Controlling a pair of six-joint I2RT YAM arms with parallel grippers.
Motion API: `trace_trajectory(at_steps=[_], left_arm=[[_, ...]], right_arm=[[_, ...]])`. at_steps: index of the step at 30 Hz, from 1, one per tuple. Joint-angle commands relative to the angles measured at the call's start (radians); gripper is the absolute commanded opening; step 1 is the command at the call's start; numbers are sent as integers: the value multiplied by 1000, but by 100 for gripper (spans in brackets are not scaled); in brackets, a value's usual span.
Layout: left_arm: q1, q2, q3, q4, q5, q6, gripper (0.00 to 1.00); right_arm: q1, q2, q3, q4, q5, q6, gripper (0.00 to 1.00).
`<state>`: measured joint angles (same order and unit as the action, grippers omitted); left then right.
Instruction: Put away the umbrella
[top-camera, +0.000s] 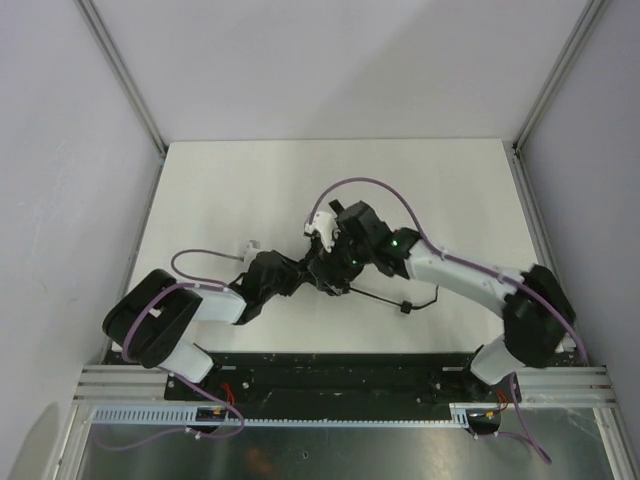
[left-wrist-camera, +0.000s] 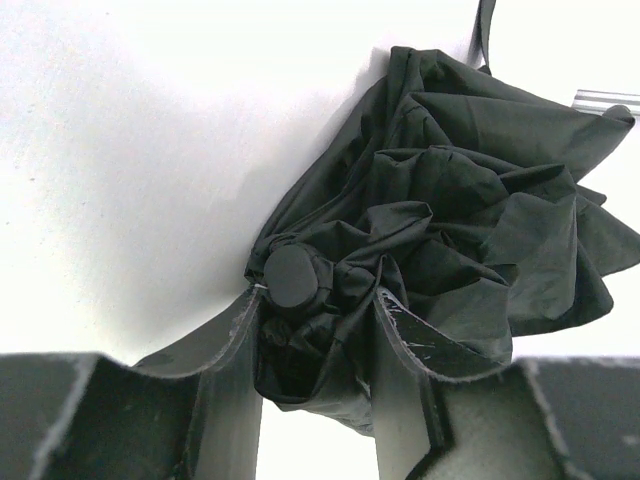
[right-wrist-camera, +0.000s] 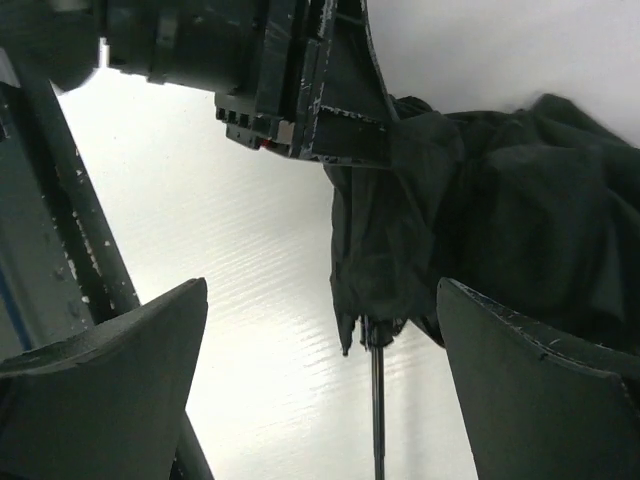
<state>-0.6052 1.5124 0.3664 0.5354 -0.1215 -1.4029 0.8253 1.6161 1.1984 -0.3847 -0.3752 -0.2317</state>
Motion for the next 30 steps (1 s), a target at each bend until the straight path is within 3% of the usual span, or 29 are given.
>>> trace_trajectory(at_steps=[1,5,8,10,13,15,19,25,30], left_arm=[[8,-14,-23,-252,-12,50,0],[10,-18,45,-452,1,-2,0],[14,-15,59,-485,13,-10,0],[14,-10,61,-487,22,-13,0],[15,-12,57,-485,33,-14,0],[14,-24,53,-479,35,-15,0],[13,-54,52,-474,32,-15,0],[13,-76,52,-473,35,-15,0],[13,-71,53,-466,45,-24,0]], right_arm=[[108,-170,-147,141,367,36,99],[232,-227,-272,301,585,-5,99],[261,-189,-289,396,702,40,99],[183,-174,-260,366,657,183,94],[52,-181,-254,344,493,382,72],[-14,-174,-260,346,370,453,64],[-103,-136,-273,351,311,523,47],[-183,-86,-288,412,278,548,40],[-215,-40,-289,430,254,542,42]])
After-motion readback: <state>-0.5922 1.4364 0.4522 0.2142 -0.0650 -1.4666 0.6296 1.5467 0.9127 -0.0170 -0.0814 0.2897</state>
